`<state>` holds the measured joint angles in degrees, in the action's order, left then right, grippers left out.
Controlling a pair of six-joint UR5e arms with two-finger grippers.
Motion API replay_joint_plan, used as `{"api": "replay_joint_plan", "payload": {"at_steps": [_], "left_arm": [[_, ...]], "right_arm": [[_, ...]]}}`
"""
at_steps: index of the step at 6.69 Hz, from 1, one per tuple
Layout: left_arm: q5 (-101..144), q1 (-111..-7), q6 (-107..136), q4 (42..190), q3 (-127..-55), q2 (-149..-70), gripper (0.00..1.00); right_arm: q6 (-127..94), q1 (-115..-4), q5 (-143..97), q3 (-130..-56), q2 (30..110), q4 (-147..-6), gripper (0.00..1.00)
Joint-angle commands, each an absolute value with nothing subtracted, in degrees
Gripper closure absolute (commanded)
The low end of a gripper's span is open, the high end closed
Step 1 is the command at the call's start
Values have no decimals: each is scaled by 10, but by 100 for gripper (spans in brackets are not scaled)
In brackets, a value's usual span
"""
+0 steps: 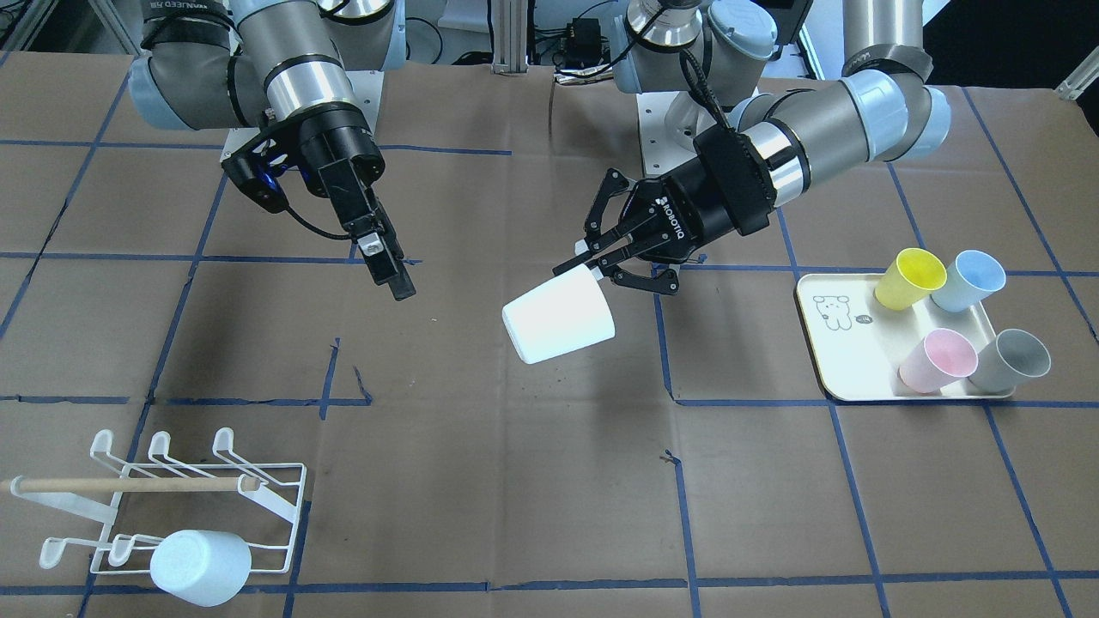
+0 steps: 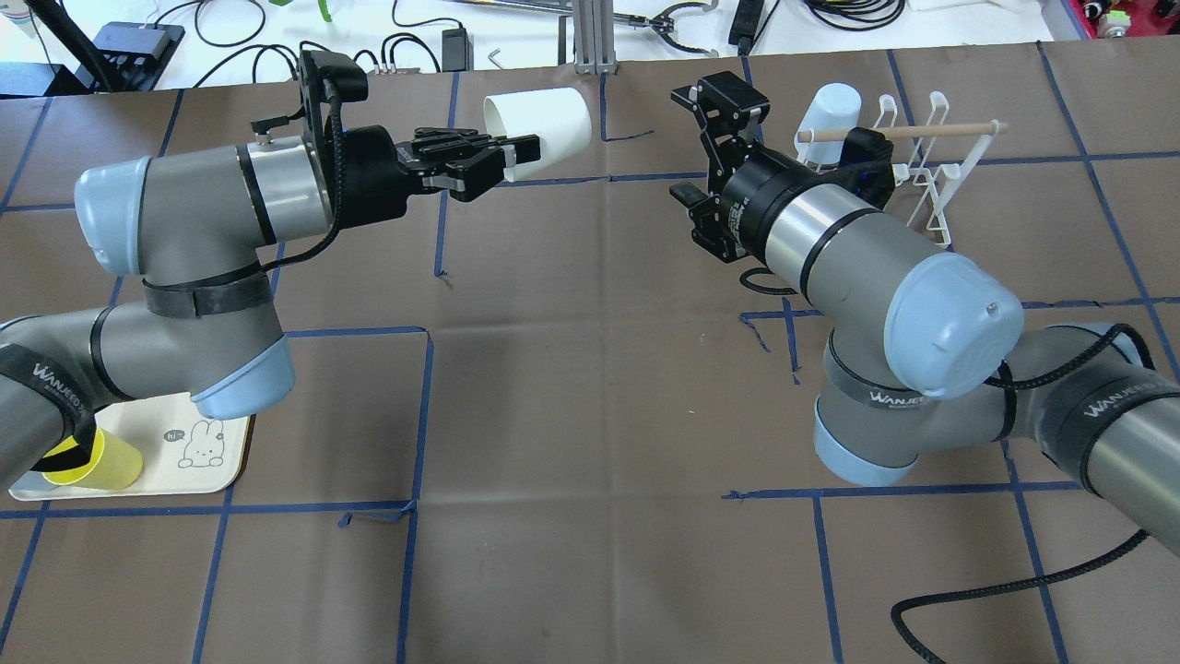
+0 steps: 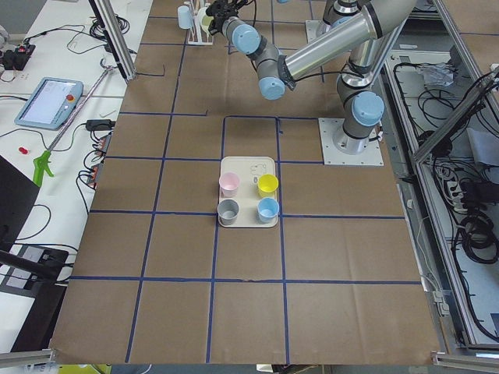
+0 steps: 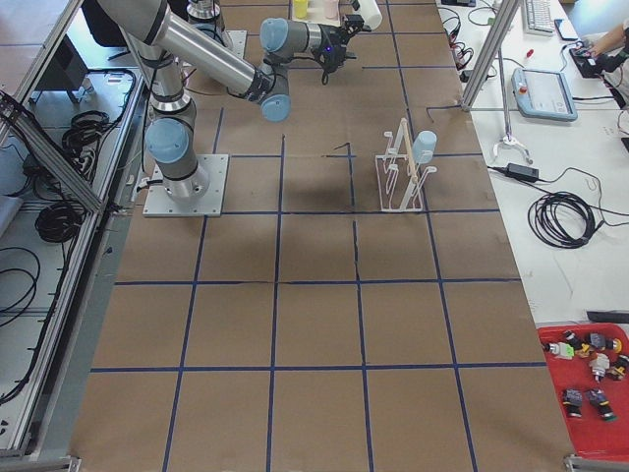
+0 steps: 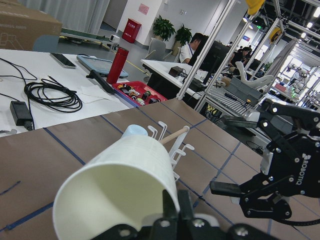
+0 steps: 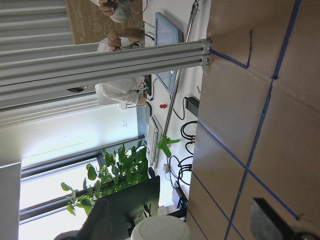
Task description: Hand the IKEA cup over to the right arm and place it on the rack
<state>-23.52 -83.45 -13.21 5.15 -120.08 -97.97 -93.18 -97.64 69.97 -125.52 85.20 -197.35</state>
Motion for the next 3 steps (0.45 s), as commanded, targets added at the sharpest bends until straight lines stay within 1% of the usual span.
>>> {"api": "replay_joint_plan", "payload": {"at_steps": [1,3], "left_arm": [[-236,-835,-113,25,-1207,-981,94],[-235,-835,-113,25,-1208,-980,93]], "right_arm": [[-976,-1011,720,-1243,850,-1947,0],[-987,-1035,742,-1205,819,-1942,1]]}}
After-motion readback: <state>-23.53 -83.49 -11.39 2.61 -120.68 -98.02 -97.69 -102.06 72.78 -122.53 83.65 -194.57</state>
